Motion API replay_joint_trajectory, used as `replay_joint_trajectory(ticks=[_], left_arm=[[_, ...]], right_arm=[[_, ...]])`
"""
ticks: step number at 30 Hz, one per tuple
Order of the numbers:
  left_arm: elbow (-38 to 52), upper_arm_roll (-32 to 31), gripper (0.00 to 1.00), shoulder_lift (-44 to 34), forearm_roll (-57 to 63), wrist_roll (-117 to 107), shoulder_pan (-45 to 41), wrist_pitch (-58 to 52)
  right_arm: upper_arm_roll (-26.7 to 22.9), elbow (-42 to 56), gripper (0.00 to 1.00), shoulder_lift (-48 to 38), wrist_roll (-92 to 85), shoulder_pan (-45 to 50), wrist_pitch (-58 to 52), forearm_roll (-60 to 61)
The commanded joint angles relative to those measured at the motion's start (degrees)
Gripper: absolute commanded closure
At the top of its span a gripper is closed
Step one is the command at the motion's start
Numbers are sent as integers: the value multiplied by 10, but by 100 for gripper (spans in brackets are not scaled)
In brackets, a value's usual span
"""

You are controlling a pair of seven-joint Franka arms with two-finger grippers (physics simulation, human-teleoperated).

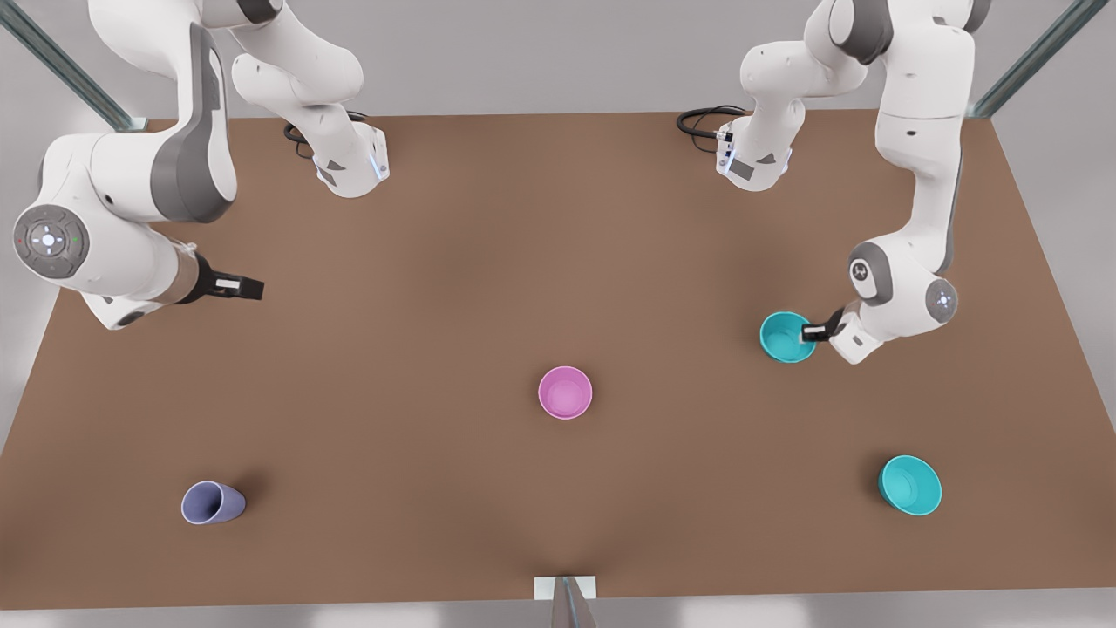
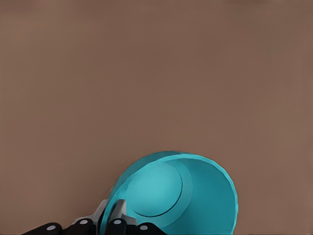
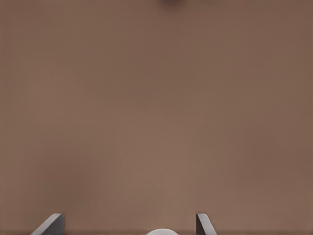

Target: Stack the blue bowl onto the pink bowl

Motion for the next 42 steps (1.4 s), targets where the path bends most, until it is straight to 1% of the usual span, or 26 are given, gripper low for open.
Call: replay_joint_trajectory(ticks=[1,2,4,5,8,9,12,16,21,32,33,34,36,37,38,39,41,42], left_arm=[[55,-24,79,21,-11,-101,-25,-68],[130,-26,79,59,-11,-185,-66,-95],[233,-27,79,119,-12,-307,-131,-105],[288,-31,79,152,-32,-369,-169,-105],[415,-37,79,230,-47,-521,-245,-106],[454,-38,79,253,-45,-568,-257,-106],[529,-38,79,302,-46,-646,-294,-114],[529,-38,79,303,-47,-650,-296,-112],[529,-38,79,305,-45,-661,-321,-114],[526,-37,79,319,-45,-657,-321,-92],[525,-37,75,319,-45,-651,-320,-93],[525,-37,0,318,-36,-649,-320,-94],[521,-35,0,307,-30,-652,-320,-108],[516,-25,0,287,-14,-652,-320,-180],[505,10,0,237,15,-648,-319,-295],[507,69,0,192,16,-635,-318,-394],[525,216,0,111,19,-431,-318,-530],[572,269,0,106,63,-297,-318,-594]], right_arm=[[0,0,0,1,-12,1,0,0],[-1,0,0,0,-12,1,1,0],[-4,5,0,0,-12,1,1,-1],[-4,5,0,0,-10,1,0,-1],[-4,4,0,0,-9,5,-8,0],[-3,4,0,1,-10,5,-8,-1],[-4,3,0,1,-10,5,-13,0],[-4,3,0,2,-10,6,-13,0],[-3,2,0,6,-9,9,-12,0],[-3,2,0,7,-9,9,-12,0],[-3,1,0,8,-9,9,-11,0],[-4,1,0,8,-9,9,-11,0],[-4,1,0,8,-10,9,-12,0],[-3,1,0,8,-10,9,-12,0],[-3,1,0,8,-10,9,-12,0],[-4,1,0,9,-10,9,-12,0],[-3,1,0,9,-10,9,-13,0],[-3,2,0,9,-10,9,-13,0]])
